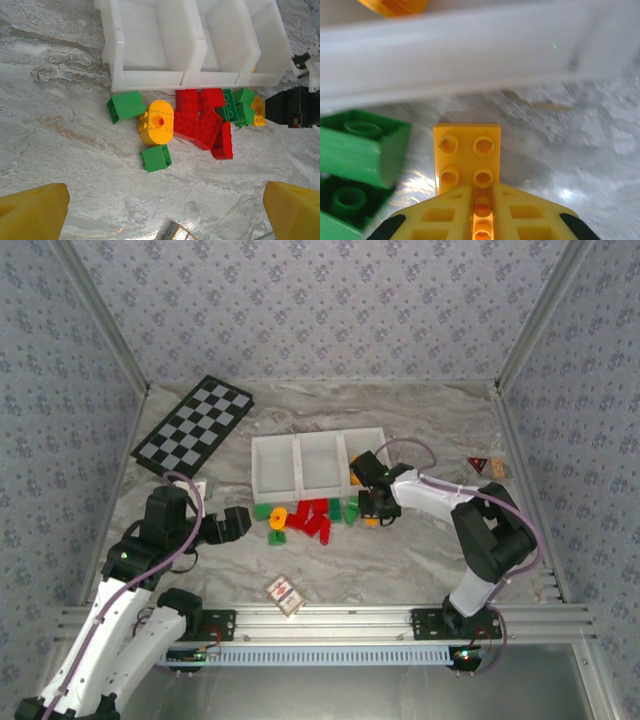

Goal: Sort the legos into containers by color
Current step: Move the lego to the center of the table.

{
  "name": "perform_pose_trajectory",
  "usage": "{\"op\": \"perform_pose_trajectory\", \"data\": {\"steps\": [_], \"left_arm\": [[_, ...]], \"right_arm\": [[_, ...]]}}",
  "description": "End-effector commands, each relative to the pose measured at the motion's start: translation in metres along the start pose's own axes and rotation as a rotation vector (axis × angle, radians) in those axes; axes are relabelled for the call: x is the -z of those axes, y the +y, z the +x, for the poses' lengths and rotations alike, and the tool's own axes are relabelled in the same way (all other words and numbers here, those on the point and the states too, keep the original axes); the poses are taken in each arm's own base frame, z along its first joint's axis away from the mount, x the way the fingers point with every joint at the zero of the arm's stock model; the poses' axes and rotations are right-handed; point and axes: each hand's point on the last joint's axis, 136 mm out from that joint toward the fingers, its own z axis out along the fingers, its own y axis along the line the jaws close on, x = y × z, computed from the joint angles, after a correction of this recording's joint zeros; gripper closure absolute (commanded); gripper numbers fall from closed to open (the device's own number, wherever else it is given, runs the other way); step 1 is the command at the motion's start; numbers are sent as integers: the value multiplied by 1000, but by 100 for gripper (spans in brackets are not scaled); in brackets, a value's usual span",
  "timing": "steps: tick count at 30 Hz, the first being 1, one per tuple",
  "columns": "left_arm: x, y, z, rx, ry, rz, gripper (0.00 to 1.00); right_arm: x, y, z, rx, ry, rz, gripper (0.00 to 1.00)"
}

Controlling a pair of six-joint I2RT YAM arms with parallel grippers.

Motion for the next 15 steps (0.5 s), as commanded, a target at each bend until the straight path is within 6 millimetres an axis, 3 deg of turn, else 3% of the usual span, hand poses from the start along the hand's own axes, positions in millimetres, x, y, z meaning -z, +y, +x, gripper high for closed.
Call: {"op": "perform_pose_trajectory", "data": {"steps": [1,8,11,15], "left_arm": [[0,1,-1,-7,-9,0,0],[0,0,-1,-8,-9,2,0],[0,1,-1,-7,-9,1,0],[0,0,-1,-7,-9,4,0]], "right_arm": [[7,-35,30,17,90,117,82],[38,-60,31,-20,55,123,79],[56,-56,25,-70,13,75,60],[60,-39,18,-133,-12,-15,41]]}}
